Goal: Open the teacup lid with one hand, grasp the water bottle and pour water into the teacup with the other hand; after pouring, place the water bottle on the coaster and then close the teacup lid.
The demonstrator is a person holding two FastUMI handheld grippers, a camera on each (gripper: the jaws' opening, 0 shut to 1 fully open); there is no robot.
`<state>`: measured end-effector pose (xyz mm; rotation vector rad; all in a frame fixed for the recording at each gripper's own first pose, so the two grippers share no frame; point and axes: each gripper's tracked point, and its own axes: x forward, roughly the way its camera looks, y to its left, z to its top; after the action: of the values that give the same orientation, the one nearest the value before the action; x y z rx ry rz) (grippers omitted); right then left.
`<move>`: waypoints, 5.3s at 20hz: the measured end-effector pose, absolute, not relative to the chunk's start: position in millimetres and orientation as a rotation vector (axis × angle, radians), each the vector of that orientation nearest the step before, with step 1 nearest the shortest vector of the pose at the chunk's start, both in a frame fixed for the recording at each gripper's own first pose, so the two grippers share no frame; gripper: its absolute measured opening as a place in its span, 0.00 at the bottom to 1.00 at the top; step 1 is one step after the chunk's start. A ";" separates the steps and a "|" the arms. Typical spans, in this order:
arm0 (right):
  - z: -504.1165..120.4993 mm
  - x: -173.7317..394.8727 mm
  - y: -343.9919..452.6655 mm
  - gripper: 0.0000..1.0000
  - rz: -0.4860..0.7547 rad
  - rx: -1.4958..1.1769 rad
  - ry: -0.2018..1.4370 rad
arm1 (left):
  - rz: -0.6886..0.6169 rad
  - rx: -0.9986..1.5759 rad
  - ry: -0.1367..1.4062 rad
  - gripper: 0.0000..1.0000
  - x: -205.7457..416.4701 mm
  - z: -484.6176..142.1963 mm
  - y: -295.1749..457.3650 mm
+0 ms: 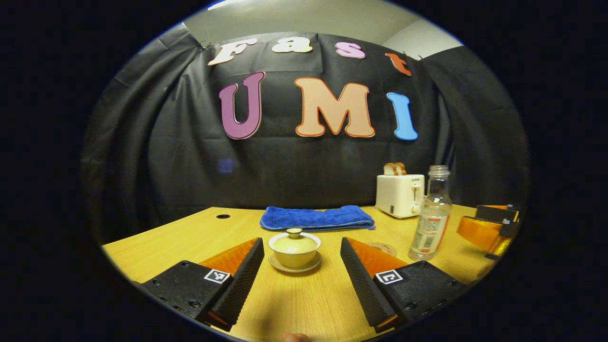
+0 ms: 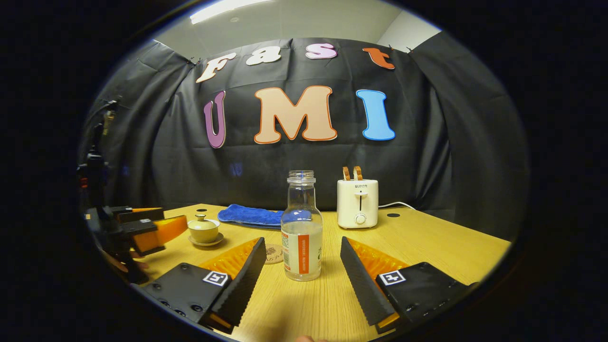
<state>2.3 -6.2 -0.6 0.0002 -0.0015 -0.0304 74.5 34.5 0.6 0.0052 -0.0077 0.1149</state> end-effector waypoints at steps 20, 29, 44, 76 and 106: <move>0.6 3.9 -16.3 0.98 -0.039 0.001 0.001 | 0.256 0.053 0.148 0.74 164.7 -22.9 66.8; 1.7 4.4 -17.6 0.98 -0.042 0.000 0.000 | 0.224 0.034 0.158 0.25 164.8 -25.4 61.1; 0.4 9.9 -19.2 0.98 -0.061 0.001 -0.001 | 0.141 -0.006 0.004 0.22 132.8 -3.1 51.9; -4.7 114.0 -1.5 0.70 -0.094 -0.011 0.007 | -0.077 0.003 -0.015 0.22 6.8 -1.0 90.5; -42.1 159.0 152.6 0.69 0.140 -1.682 -0.007 | -0.022 -0.001 -0.008 0.22 -9.0 -6.4 166.0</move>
<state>159.0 152.6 -42.1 -1.6817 -0.0070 0.1401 -9.0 166.0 -6.4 -0.0014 -0.0083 -0.0222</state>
